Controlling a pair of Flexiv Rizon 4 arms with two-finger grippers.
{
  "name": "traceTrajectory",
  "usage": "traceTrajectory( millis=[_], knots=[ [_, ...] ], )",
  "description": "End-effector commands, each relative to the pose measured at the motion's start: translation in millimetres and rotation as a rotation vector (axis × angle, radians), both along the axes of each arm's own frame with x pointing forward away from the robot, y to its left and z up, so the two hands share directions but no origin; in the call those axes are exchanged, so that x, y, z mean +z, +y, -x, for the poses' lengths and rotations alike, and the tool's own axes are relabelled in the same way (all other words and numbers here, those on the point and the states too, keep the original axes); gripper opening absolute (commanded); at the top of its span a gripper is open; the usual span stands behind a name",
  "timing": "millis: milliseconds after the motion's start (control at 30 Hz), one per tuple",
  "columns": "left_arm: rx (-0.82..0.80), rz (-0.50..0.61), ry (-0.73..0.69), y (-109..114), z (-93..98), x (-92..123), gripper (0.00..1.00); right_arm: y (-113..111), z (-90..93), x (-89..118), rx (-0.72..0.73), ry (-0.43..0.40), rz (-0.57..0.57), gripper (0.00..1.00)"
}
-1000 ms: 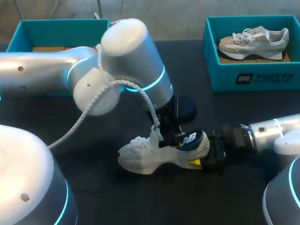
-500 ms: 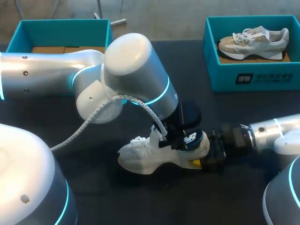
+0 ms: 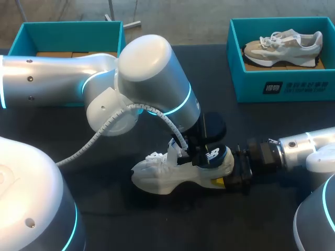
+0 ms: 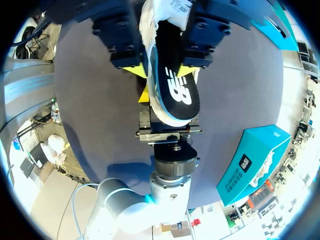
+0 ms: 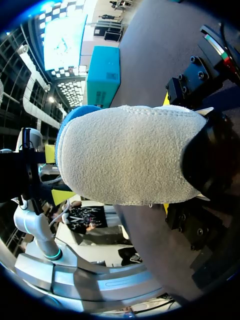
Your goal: Take the shoe out of the shoebox, open the shoe tongue, remove and reinsert the insole, then place the shoe into the shoebox
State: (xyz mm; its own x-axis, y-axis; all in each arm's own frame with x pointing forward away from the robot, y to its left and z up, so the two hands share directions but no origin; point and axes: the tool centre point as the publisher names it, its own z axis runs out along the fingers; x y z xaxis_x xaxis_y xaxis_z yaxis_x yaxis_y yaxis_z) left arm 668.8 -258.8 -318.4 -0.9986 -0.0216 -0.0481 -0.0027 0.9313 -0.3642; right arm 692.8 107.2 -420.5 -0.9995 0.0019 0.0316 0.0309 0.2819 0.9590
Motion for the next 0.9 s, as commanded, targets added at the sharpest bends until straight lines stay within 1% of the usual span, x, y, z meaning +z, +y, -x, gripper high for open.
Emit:
traceTrajectory(
  millis=[33,167,333,633,733,900],
  knots=[
    [0.006,0.003,-0.013,-0.1,2.1,-1.1,0.25,2.0,1.8,-1.6,-0.001,-0.001,0.004,0.00],
    [0.023,0.026,-0.036,-3.8,2.5,-0.5,0.28,2.0,1.8,-1.6,-0.001,-0.001,0.004,0.00],
    [0.037,0.052,-0.080,-8.1,4.4,-0.9,0.37,2.0,1.8,-1.6,-0.001,-0.001,0.004,0.00],
    [0.081,0.065,-0.127,-17.9,12.1,-7.6,0.40,2.0,1.8,-1.6,-0.001,-0.001,0.004,0.00],
    [0.104,0.062,-0.167,-21.9,13.6,-12.3,0.42,2.0,1.8,-1.6,-0.001,-0.001,0.004,0.00],
    [0.155,0.062,-0.231,-28.3,17.1,-17.0,0.42,2.0,1.8,-1.6,-0.001,-0.001,0.004,0.00]
  ],
)
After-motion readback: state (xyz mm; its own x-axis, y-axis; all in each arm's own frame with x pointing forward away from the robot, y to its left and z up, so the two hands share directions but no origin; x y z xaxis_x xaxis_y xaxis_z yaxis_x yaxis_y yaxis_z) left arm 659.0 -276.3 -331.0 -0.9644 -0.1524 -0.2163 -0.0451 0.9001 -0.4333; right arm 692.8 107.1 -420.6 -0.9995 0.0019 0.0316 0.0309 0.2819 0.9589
